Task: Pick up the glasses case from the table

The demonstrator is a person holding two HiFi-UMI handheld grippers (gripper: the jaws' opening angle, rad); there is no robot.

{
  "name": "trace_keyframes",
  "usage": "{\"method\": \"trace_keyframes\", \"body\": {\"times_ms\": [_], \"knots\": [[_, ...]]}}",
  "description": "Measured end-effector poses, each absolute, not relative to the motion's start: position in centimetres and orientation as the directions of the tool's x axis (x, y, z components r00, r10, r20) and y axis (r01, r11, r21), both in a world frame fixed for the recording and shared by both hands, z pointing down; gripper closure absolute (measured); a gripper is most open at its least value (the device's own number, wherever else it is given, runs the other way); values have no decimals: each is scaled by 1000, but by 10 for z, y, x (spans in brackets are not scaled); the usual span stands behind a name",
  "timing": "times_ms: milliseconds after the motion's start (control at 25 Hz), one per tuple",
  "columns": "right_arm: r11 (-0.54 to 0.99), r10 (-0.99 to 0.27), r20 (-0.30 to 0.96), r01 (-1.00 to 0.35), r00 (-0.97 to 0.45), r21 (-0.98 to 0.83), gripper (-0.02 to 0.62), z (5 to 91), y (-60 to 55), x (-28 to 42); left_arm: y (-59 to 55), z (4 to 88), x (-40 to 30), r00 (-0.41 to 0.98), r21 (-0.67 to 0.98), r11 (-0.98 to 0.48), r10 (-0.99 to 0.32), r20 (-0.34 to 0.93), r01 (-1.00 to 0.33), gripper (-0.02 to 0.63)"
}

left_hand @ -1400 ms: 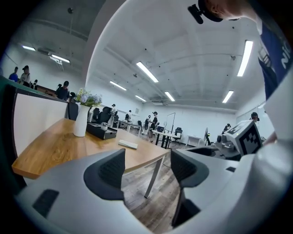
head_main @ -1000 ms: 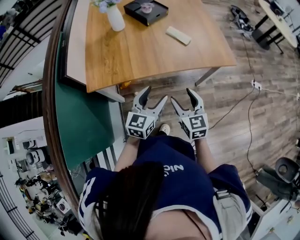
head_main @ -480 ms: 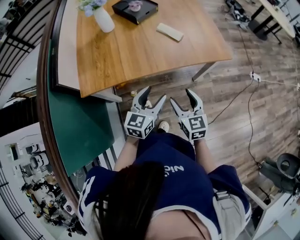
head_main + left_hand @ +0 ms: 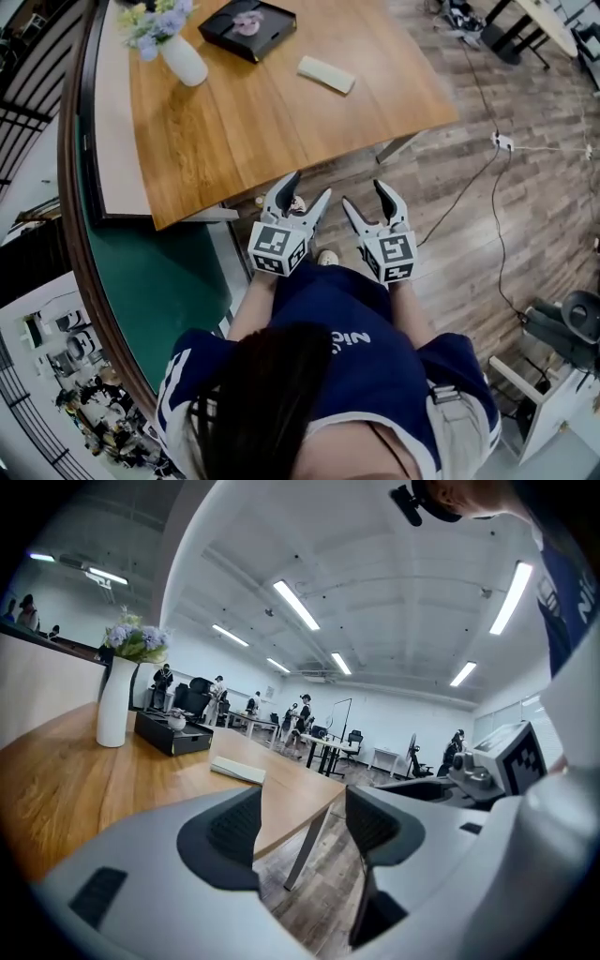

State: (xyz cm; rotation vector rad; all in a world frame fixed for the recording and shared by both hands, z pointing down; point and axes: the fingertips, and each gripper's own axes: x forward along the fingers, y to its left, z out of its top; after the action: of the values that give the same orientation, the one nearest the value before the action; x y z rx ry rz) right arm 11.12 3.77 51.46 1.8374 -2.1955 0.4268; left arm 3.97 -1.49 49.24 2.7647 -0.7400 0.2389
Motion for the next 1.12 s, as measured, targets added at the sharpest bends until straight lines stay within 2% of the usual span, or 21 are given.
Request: {"method": "trace_keyframes", "body": {"times_ms": [680,1120], "knots": [[44,-915,399,-999,-53,-31,293,511,-125,134,-187,492,71,905,181,-899,-355,234,-399,330],[43,-909,414,-999,-42,-6,273,515,-175,145,-230,506,62,888,187,-888,-361,286,-421,330]]}}
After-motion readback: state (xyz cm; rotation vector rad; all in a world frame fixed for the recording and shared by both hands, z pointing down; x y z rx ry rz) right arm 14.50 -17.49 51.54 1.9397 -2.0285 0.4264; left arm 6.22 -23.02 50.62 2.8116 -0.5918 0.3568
